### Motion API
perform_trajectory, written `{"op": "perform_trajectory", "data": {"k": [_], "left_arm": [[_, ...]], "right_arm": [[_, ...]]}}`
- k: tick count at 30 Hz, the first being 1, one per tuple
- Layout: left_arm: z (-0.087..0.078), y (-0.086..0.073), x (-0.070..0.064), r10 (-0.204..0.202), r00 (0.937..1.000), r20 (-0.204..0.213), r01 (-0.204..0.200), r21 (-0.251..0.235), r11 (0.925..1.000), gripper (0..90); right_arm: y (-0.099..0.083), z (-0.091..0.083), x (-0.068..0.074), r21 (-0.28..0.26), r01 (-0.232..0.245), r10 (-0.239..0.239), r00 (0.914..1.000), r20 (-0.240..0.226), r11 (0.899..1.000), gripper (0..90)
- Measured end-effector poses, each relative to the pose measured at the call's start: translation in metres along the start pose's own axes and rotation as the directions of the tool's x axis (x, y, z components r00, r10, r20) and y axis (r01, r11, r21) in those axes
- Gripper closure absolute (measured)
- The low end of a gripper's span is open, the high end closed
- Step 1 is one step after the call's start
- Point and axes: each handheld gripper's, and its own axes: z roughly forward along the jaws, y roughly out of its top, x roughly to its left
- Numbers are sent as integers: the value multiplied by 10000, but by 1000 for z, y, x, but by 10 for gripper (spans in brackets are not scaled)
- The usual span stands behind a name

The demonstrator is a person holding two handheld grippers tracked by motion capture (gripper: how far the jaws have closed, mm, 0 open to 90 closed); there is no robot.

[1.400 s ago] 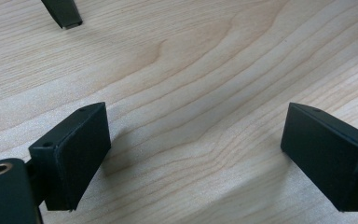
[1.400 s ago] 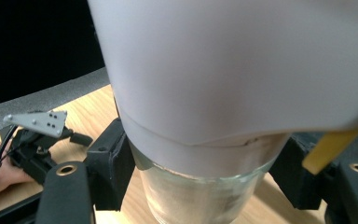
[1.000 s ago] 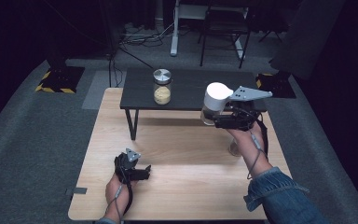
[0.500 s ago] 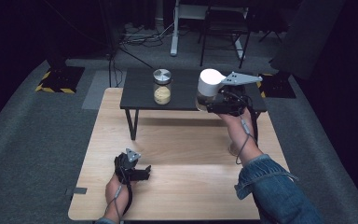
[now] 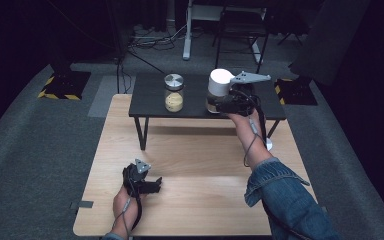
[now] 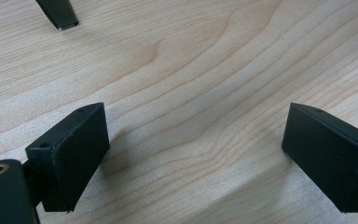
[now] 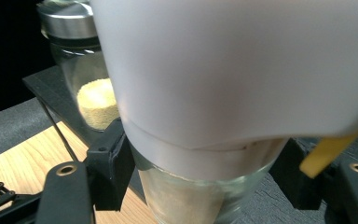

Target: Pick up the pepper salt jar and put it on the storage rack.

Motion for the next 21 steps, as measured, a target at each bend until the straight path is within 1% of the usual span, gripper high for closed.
{"op": "perform_trajectory", "data": {"k": [8, 13, 18, 19, 20, 21], "left_arm": [[0, 0, 0, -5, 10000, -1, 5, -3, 10000, 73], [0, 0, 0, -4, 10000, -1, 4, -2, 10000, 73], [0, 0, 0, -2, 10000, -6, 2, -3, 10000, 73], [0, 0, 0, -5, 10000, -10, 5, -1, 10000, 73], [0, 0, 0, -6, 10000, -15, 6, 2, 10000, 73], [0, 0, 0, -6, 10000, -15, 6, 2, 10000, 73]], "right_arm": [[1, 11, -4, 166, -62, 59, 9998, 192, 9998, 299], [1, 17, -5, 322, -82, 76, 9998, 201, 9994, 298], [-1, 19, -9, 243, -152, 150, 9999, 75, 9996, 296], [-1, 18, -10, 268, -148, 146, 9999, 59, 9995, 292], [-2, 18, -12, 144, -162, 161, 9999, 6, 9998, 239], [-2, 18, -12, 144, -162, 161, 9999, 6, 9998, 239]]}}
